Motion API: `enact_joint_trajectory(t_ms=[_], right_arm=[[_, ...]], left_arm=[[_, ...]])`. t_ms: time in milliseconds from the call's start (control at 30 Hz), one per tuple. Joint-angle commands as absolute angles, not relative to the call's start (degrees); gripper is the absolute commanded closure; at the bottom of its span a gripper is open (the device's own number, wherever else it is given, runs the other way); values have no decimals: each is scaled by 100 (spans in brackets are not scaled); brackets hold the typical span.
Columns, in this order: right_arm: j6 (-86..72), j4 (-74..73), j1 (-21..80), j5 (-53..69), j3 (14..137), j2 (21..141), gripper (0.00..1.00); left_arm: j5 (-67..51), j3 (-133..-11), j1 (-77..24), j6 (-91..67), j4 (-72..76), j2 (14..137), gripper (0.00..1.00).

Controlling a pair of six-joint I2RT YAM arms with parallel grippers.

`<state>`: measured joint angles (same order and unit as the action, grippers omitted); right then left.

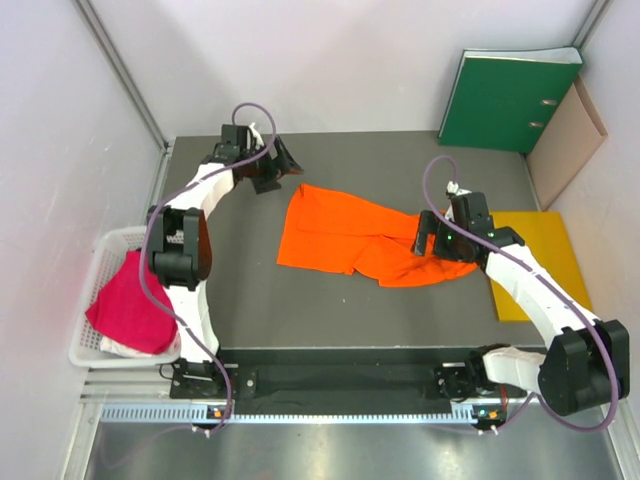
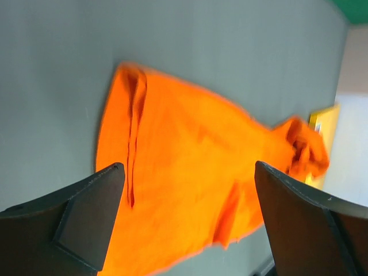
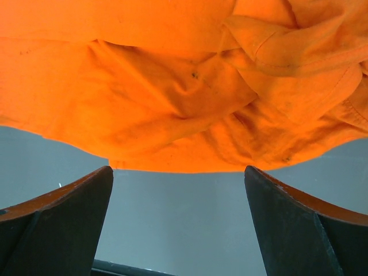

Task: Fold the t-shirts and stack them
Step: Flatten out the tshirt

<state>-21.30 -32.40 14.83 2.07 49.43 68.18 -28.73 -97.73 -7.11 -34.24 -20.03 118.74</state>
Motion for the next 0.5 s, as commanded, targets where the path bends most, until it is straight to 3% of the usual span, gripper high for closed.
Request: enact_joint_trajectory(t_ms=[0, 300, 467], right_arm=[[-2259, -2918, 1582, 237, 4913, 6688, 4], [-2215, -2874, 1678, 264, 5115, 7049, 4], [-2232, -2865, 1705, 237, 5063, 7031, 4]], left_arm=[[-3252, -8723, -765, -3103, -1802, 11040, 1], [-3392, -7261, -975, -3138, -1266, 10819, 2], [-3489, -7260, -1028, -3146, -1230, 11074, 16]])
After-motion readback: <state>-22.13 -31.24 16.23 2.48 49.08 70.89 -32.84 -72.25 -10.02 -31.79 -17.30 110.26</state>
